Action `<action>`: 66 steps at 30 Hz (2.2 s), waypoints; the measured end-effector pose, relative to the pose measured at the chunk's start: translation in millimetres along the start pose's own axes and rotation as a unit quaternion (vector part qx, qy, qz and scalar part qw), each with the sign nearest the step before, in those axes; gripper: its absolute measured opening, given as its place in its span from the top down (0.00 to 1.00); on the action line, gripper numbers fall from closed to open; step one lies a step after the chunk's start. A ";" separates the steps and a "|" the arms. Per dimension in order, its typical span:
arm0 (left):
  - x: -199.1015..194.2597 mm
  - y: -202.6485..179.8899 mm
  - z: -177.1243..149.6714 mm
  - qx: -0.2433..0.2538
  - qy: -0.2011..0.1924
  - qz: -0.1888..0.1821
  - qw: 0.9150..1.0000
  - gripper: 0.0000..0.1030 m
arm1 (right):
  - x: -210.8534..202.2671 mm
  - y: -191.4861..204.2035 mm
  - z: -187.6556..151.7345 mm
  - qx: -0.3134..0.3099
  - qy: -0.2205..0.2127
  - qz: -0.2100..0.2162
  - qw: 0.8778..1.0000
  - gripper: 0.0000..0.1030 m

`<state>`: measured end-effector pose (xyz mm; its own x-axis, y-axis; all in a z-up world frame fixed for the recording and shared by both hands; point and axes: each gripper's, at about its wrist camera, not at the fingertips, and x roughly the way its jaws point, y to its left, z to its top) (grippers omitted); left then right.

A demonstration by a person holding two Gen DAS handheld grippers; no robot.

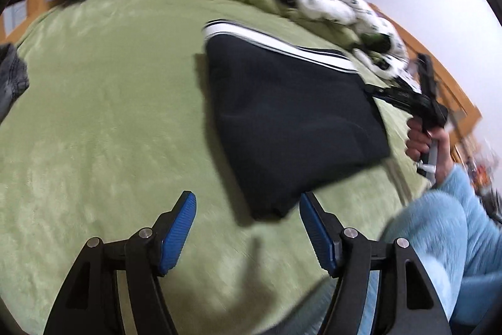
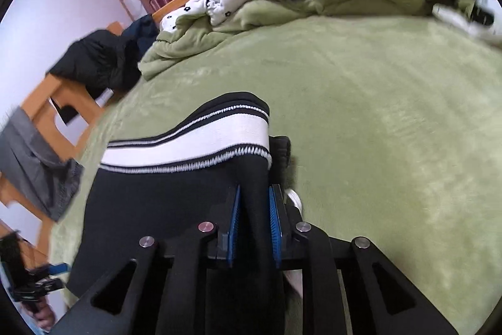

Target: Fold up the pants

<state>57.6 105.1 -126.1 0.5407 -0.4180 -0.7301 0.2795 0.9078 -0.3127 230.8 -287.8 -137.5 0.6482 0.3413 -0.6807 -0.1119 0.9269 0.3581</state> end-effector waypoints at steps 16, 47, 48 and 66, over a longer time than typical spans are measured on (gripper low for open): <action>66.2 -60.0 -3.7 0.159 0.022 0.192 0.968 0.83 | -113.0 27.9 -51.1 -0.036 0.003 -0.017 0.999 0.83; 75.5 -57.6 13.0 0.186 -0.034 0.056 0.980 0.42 | -3.4 50.1 -71.6 -0.232 0.083 0.089 0.965 0.83; 69.8 -55.0 9.8 0.178 -0.033 0.051 0.982 0.42 | -5.5 43.4 -74.4 -0.223 0.084 0.103 0.966 0.83; 154.7 -16.1 188.5 0.045 -0.071 0.063 0.995 0.34 | 27.9 77.1 31.0 -0.220 -0.059 0.056 0.972 0.67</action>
<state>286.3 19.2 -119.5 0.6805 -0.3079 -0.6649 0.2685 0.9491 -0.1646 263.6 -211.7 -109.1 0.6916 0.4480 -0.5665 -0.4820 0.8704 0.0999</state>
